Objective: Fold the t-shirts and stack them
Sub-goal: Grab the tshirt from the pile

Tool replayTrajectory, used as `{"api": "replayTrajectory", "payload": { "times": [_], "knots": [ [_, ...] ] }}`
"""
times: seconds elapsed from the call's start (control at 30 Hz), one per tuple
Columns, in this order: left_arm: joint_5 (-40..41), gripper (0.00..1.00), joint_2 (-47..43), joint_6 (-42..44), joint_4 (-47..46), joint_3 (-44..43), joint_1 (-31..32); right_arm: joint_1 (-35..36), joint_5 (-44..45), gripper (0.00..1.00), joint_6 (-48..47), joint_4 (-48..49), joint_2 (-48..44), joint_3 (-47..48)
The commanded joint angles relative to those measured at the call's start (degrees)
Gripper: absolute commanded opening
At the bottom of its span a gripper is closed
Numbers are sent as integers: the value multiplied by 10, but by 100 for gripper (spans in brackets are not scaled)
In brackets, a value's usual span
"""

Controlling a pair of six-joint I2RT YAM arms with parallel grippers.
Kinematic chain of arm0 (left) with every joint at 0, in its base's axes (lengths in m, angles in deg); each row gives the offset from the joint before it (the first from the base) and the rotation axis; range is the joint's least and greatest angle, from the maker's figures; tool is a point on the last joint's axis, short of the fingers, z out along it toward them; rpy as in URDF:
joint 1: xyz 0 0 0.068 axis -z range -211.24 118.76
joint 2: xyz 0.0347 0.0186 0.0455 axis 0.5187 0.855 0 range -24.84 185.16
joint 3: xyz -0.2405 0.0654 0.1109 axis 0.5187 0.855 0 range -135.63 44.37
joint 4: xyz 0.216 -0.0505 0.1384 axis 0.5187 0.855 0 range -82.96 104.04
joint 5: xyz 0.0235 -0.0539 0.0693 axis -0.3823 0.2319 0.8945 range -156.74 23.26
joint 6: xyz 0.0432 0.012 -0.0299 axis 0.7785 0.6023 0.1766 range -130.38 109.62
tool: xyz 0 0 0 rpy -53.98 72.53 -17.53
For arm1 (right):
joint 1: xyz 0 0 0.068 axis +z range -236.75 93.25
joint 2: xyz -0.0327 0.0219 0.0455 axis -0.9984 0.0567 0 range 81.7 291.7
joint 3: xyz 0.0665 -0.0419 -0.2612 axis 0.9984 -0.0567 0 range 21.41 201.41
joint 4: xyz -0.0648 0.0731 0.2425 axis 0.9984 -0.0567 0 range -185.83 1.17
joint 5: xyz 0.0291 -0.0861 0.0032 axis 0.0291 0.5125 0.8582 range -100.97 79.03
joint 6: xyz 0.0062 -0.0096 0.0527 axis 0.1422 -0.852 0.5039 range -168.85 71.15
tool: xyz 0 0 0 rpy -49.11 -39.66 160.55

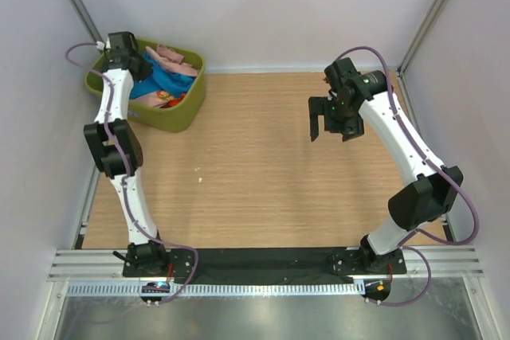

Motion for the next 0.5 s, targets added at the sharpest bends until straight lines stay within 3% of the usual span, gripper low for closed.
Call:
{"api": "replayTrajectory", "payload": {
  "times": [0.0,0.27,0.47],
  "knots": [
    [85,0,-163,0,-12,2,15,-2,-37,98,4,9,-30,7],
    [-41,0,-312,-82,-59,-55,56,4,-87,98,27,20,-76,-1],
    [-75,0,-443,-76,-53,-4,195,5,-105,97,38,34,-117,-16]
  ]
}}
